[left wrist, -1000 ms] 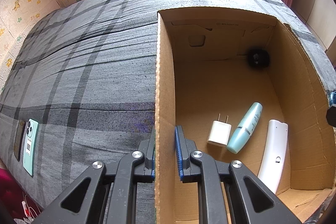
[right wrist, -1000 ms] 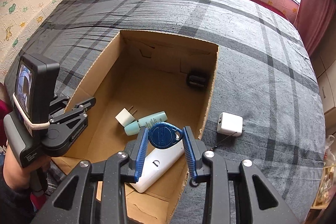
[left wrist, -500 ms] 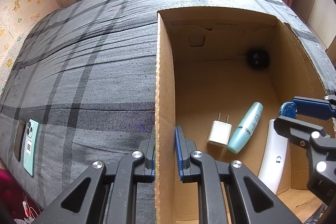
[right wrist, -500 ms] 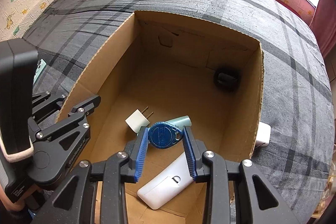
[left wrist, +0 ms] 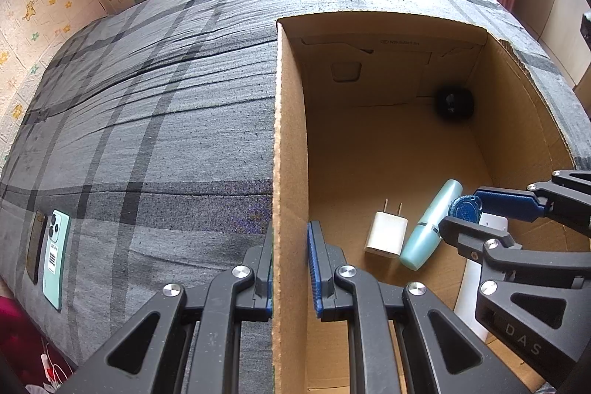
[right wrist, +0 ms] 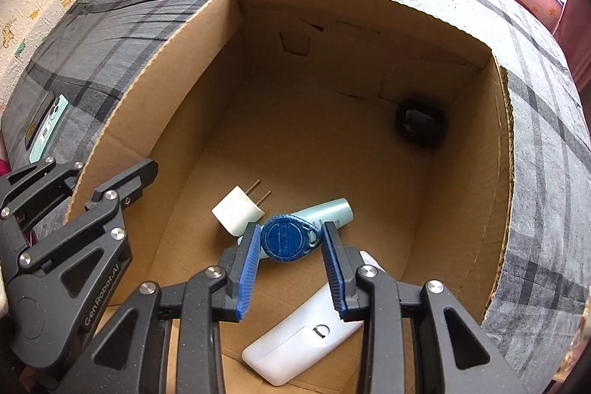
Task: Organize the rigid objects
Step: 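Carry the blue key fob with the right gripper into the box, then open the right gripper to drop the key fob beside the bottle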
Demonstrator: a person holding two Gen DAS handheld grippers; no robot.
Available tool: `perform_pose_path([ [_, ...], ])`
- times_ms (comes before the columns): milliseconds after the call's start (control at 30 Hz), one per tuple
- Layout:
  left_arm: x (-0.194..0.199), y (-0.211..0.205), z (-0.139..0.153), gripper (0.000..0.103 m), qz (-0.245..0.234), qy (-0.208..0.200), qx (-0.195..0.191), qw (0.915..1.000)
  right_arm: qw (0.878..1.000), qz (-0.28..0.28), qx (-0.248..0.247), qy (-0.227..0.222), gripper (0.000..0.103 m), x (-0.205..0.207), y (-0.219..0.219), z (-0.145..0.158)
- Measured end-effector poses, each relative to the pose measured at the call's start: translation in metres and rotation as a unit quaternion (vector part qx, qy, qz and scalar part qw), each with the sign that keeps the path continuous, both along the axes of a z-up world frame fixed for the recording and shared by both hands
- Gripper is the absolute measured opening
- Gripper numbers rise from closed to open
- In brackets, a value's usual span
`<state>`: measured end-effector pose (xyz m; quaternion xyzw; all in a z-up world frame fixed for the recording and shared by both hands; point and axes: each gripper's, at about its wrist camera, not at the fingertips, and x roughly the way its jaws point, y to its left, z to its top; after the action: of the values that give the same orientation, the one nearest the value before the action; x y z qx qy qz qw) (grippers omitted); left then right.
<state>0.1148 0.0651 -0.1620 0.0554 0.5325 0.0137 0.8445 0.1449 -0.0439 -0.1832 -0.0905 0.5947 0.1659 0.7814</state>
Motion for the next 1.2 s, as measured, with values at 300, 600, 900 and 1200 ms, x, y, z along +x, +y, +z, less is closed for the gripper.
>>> perform_pose_path([
  [300, 0.0, 0.0, 0.001, 0.016, 0.0, 0.0, 0.001, 1.0, 1.0, 0.003, 0.006, -0.001, 0.036, 0.0, -0.002, 0.002],
  [600, 0.0, 0.0, 0.001, 0.016, 0.0, 0.0, 0.001, 1.0, 1.0, 0.004, 0.012, -0.018, 0.047, -0.007, -0.001, 0.015],
  [900, 0.0, 0.001, 0.002, 0.016, 0.001, 0.0, 0.001, 1.0, 0.999, 0.0, 0.013, -0.037, 0.055, -0.01, -0.004, 0.031],
  [1200, 0.0, 0.001, 0.002, 0.016, 0.001, 0.001, 0.001, 1.0, 0.998, -0.01, 0.015, -0.065, 0.076, -0.016, -0.019, 0.051],
])
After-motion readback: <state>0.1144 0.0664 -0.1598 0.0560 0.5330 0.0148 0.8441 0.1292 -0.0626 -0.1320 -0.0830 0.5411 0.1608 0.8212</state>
